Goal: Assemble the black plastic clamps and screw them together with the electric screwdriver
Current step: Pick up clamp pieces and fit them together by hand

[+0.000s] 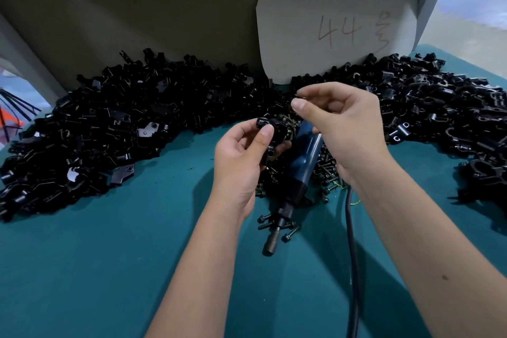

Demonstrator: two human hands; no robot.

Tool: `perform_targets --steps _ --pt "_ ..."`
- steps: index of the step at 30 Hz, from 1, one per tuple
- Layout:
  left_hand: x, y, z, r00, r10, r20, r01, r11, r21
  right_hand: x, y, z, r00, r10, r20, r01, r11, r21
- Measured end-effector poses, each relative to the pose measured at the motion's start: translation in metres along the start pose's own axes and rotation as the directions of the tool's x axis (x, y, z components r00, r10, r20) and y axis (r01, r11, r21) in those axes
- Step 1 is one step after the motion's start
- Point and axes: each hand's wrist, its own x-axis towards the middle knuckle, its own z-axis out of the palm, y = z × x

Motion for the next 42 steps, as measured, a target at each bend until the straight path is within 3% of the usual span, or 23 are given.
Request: perform_targets --steps 3,9,18,26,31,42 --pt "0.000 -0.002 0.001 0.998 0.056 0.034 -0.057 0.997 0.048 -0.002 0.000 0.004 0.996 -0.069 0.058 0.069 0.998 -0.001" --pt "-0.001 -0.006 0.003 0.986 0.124 0.108 -0.138 0.982 0.128 -0.010 0.007 0.012 0.991 -0.007 0.137 0.008 1.000 -0.004" --pt "0.000 -0.004 0.003 0.985 0.142 0.099 -0.149 0.987 0.062 -0.009 0.010 0.012 0.996 0.022 0.087 -0.031 0.994 0.102" --pt "-0.001 -0.002 0.002 0.985 0.160 0.066 -0.169 0.972 0.165 -0.006 0.013 0.009 0.990 -0.065 0.123 0.070 0.997 -0.037" --pt "0.000 -0.001 -0.002 0.994 0.106 0.005 -0.106 0.988 0.112 -0.004 0.016 0.009 0.974 -0.055 0.219 0.065 0.997 -0.040" --pt "-0.003 0.005 0.001 1.000 -0.024 -0.014 0.023 0.999 -0.037 -0.008 0.016 0.008 0.969 0.001 0.246 -0.009 0.999 0.034"
